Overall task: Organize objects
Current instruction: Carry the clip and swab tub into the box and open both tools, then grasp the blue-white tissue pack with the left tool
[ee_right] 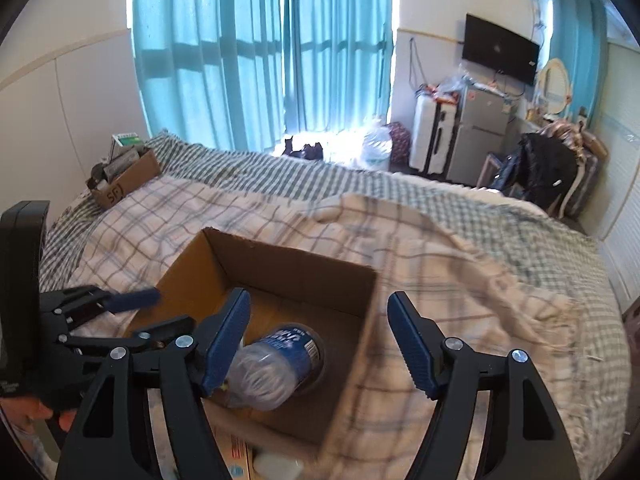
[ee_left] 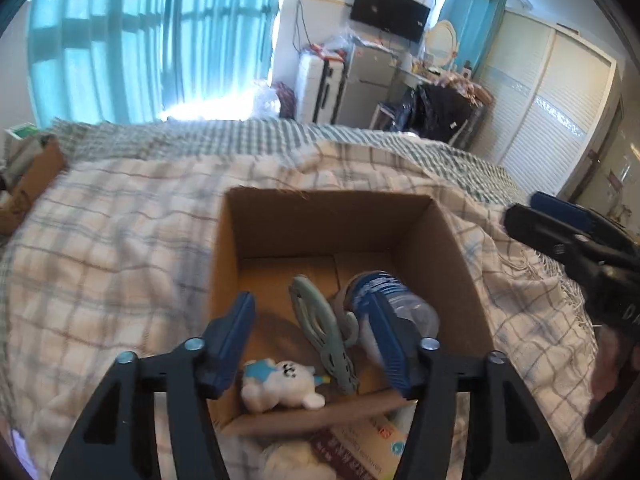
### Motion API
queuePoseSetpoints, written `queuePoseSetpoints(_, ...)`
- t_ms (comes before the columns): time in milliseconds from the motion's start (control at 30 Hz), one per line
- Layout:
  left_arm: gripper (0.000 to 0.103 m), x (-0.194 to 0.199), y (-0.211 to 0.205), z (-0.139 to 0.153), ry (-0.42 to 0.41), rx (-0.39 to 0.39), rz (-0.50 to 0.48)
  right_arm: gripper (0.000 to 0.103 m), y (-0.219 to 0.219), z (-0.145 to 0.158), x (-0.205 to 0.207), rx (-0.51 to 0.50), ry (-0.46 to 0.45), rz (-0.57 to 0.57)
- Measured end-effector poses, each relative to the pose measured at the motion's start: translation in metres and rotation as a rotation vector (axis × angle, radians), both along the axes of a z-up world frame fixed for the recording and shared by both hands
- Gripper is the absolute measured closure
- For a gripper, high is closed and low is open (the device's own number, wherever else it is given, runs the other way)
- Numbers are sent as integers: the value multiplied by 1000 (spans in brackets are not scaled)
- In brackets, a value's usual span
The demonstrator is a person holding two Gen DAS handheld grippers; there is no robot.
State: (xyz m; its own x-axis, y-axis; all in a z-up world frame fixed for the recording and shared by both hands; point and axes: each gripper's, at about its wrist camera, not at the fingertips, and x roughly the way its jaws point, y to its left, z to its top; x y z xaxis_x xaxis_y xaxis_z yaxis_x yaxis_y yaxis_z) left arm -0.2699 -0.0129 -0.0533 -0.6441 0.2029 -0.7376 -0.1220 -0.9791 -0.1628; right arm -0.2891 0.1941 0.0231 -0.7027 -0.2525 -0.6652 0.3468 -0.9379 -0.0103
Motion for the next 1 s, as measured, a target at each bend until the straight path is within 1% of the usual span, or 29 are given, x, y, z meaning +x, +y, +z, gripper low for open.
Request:
queuePoseSetpoints(67,39,18,-3,12,9,10,1,29,9,13,15,6,15,-16)
queuePoseSetpoints(167,27,47,-9,29,43,13,24,27,22,32,46,23,42,-46)
queuePoseSetpoints(233,27,67,-12,38,72,6,38,26,30,40,71,34,55,-62)
queuePoseSetpoints(333,27,92,-17,44,76,-15,66,26,38,43,107,45,62,-70)
queuePoseSetpoints(400,26,108,-22,42,83,-26,96,26,42,39,127,41,60,-70)
queuePoseSetpoints(467,26,121,-27,36,71,-24,121,25,47,30,145,7,29,-56)
queuePoseSetpoints(533,26,132,-29,27,64,-17,143,25,48,24,155,-10,16,-52)
queuePoseSetpoints(600,26,142,-27,17,56,-19,155,25,45,18,164,-6,25,-66)
queuePoseSetpoints(700,27,152,-19,-6,19,-25,156,25,39,4,175,13,32,-68)
queuePoseSetpoints(767,26,157,-12,-24,-16,-32,159,25,33,-11,178,22,20,-70)
queuePoseSetpoints(900,27,158,10,-61,-100,-55,104,25,31,-46,178,45,-20,-81)
queuePoseSetpoints(1000,26,157,27,-89,-167,-96,73,25,36,-71,175,50,-59,-90)
